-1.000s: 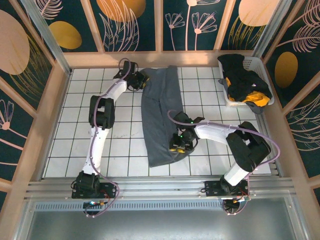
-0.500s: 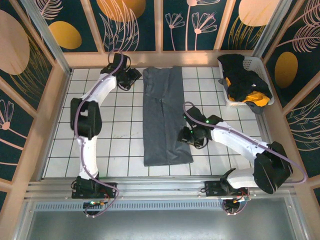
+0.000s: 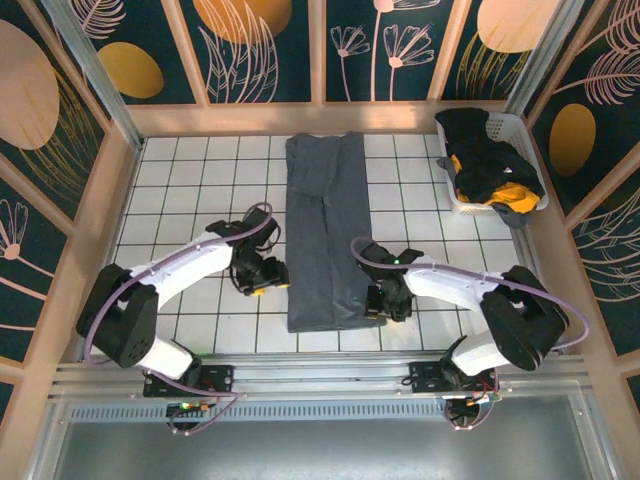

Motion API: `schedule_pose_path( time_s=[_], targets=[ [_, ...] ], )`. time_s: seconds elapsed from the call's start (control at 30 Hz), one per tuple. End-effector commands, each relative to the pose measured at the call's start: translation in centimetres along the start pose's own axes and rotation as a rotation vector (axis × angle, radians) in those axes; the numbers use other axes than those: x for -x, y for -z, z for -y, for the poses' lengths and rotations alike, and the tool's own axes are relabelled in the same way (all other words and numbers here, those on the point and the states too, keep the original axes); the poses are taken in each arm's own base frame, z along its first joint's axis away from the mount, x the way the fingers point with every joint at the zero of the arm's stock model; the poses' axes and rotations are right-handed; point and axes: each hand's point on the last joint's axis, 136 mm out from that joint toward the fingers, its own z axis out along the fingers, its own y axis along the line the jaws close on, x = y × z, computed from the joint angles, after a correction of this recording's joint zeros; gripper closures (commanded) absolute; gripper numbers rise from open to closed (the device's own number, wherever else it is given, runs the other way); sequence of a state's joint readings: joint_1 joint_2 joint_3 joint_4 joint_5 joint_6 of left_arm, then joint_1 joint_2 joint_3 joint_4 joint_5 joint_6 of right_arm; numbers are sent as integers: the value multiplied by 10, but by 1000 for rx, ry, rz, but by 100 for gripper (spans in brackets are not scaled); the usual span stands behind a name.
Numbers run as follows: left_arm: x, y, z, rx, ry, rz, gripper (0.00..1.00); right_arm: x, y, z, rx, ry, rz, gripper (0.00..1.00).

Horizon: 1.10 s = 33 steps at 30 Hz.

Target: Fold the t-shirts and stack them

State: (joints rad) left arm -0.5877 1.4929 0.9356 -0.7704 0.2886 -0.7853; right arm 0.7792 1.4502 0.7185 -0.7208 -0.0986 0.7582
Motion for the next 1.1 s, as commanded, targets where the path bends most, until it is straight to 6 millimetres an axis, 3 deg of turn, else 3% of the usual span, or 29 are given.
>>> schedule_pose_path(
  time_s=[0.0, 0.13, 0.2, 0.4, 0.6, 0.8, 0.93, 1.07],
  targets=[
    [-35, -1, -1, -45, -23, -113, 44, -10, -12, 6, -28, -1, -47, 63],
    [-53, -6, 6, -82, -15, -175, 46, -15, -15, 2, 4, -4, -53, 92],
    [-64, -15, 10, -99, -12, -216, 46, -17, -11, -5, 30, 11, -53, 98],
    [-83, -36, 29, -124, -43, -290, 46, -29, -1, -28, 105, 61, -93, 100],
    [-82, -53, 12, -24, -55, -300, 52, -36, 5, -32, 127, 58, -109, 100],
    [-72, -41, 1, 64, -54, -229, 53, -40, 5, -29, 125, 57, -113, 100],
    [-82, -35, -9, 75, -34, -244, 53, -40, 5, -29, 130, 60, -116, 100],
    [-93, -42, -16, 51, -14, -276, 53, -42, 3, -30, 138, 61, -124, 100]
  ],
)
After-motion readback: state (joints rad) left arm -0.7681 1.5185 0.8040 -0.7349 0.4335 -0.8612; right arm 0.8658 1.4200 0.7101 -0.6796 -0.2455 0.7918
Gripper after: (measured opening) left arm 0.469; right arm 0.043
